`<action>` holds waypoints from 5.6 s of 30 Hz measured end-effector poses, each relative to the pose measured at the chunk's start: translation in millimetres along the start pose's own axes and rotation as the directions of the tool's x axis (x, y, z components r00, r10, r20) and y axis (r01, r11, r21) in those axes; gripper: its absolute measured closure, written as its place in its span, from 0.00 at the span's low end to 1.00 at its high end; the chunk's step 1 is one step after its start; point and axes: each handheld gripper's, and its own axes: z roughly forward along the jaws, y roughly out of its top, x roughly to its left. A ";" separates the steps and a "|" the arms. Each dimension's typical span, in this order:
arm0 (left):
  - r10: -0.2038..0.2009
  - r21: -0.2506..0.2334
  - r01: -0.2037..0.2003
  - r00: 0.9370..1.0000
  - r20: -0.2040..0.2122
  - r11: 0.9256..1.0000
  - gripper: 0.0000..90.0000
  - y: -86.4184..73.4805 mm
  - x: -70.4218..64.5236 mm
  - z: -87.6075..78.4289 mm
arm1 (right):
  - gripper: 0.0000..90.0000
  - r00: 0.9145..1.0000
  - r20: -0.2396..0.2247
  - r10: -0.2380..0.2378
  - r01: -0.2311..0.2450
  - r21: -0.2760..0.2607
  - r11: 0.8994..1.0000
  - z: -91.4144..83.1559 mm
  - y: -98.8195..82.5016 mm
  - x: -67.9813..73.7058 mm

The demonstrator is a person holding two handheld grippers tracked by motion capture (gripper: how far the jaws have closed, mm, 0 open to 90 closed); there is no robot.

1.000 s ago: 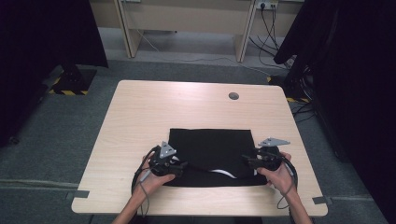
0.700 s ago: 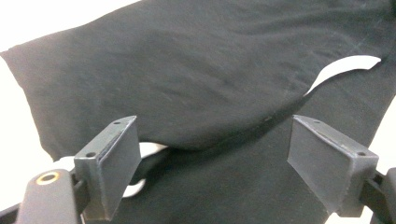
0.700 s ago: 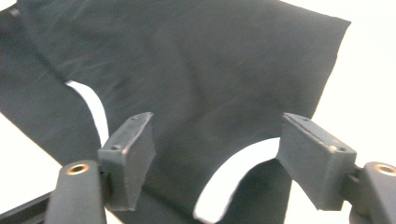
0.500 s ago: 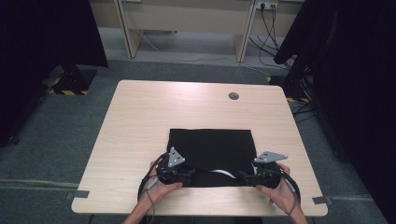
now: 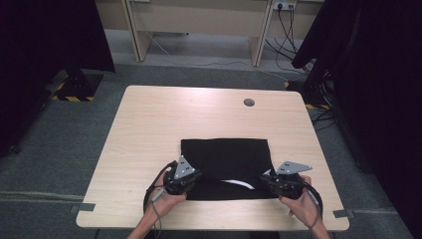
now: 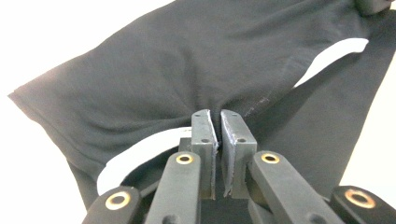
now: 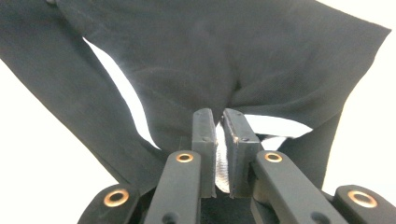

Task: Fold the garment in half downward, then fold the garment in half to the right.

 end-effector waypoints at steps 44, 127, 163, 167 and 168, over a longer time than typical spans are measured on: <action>-0.166 0.126 0.165 0.986 -0.001 0.978 0.19 -53.8 -19.4 -32.0 | 0.48 1.000 0.008 -0.002 0.001 0.052 0.999 23.8 -5.2 17.5; -0.106 0.144 0.115 0.992 -0.071 0.983 0.02 -59.6 -5.7 -26.8 | 0.22 0.985 0.096 0.140 -0.133 -0.083 0.988 -35.0 -53.7 10.7; -0.124 0.134 0.122 0.992 0.010 0.983 0.02 -25.3 -22.7 19.0 | 0.23 0.986 0.095 0.140 -0.131 -0.102 0.986 -42.5 -54.6 10.5; -0.154 0.122 0.150 0.988 0.020 0.981 0.02 -21.4 -21.0 24.2 | 0.23 0.986 0.091 0.139 -0.129 -0.102 0.986 -42.6 -54.5 10.6; -0.156 0.122 0.153 0.988 0.020 0.981 0.01 -20.7 -20.8 25.2 | 0.23 0.986 0.091 0.139 -0.129 -0.102 0.986 -42.6 -54.5 10.5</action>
